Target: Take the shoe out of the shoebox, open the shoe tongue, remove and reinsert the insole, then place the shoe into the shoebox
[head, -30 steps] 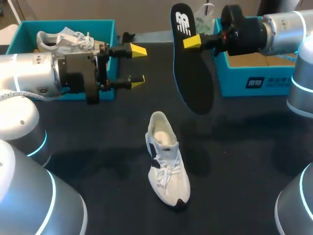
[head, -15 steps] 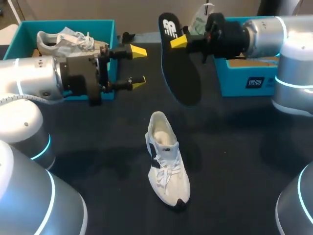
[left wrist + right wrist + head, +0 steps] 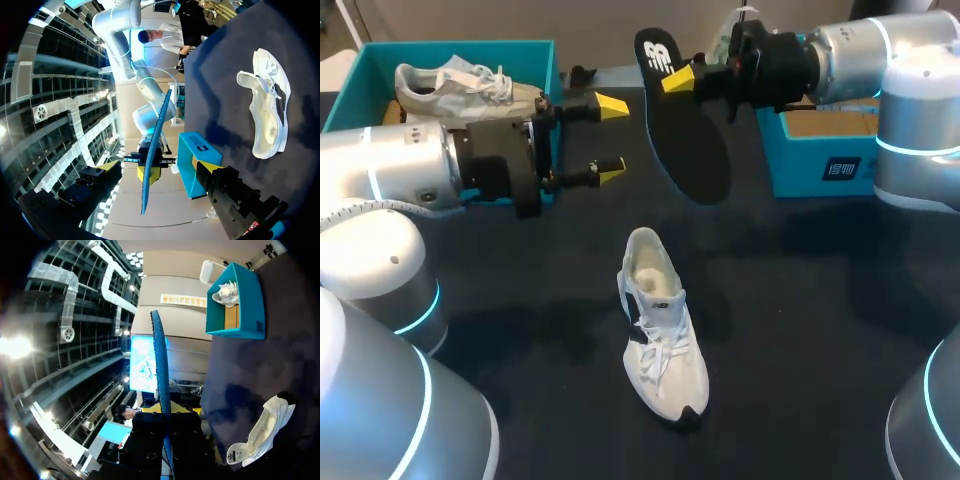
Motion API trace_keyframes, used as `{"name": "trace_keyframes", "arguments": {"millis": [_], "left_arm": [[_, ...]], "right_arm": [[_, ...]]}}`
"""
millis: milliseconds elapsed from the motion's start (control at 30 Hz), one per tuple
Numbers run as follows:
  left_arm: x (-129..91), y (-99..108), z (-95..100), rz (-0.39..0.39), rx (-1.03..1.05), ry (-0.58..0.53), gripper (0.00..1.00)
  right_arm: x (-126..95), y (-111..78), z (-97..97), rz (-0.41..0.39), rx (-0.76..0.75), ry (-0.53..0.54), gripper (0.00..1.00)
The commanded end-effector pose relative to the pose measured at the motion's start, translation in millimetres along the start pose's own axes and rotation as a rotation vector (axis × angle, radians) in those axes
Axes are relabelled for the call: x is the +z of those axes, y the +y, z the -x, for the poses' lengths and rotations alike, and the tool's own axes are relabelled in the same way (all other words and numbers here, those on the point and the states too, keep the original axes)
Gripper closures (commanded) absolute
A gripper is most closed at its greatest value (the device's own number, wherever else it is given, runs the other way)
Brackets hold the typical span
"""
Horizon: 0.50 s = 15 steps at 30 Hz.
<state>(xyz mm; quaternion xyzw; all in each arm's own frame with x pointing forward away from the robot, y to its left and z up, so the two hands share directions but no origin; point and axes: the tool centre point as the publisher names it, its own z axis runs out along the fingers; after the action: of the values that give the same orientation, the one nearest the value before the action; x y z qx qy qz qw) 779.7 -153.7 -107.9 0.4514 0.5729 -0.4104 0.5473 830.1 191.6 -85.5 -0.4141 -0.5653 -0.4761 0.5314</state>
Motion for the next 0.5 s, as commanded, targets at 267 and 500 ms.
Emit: {"name": "trace_keyframes", "arguments": {"millis": [267,500], "left_arm": [[25.8,12.6,-3.0,0.036,0.007,-0.009,0.00],[36.7,27.3,-7.8,0.051,-0.008,0.009,0.00]], "right_arm": [[14.2,18.1,12.0,0.015,0.132,-0.005,1.00],[14.7,19.8,12.2,0.025,0.152,-0.022,1.00]]}}
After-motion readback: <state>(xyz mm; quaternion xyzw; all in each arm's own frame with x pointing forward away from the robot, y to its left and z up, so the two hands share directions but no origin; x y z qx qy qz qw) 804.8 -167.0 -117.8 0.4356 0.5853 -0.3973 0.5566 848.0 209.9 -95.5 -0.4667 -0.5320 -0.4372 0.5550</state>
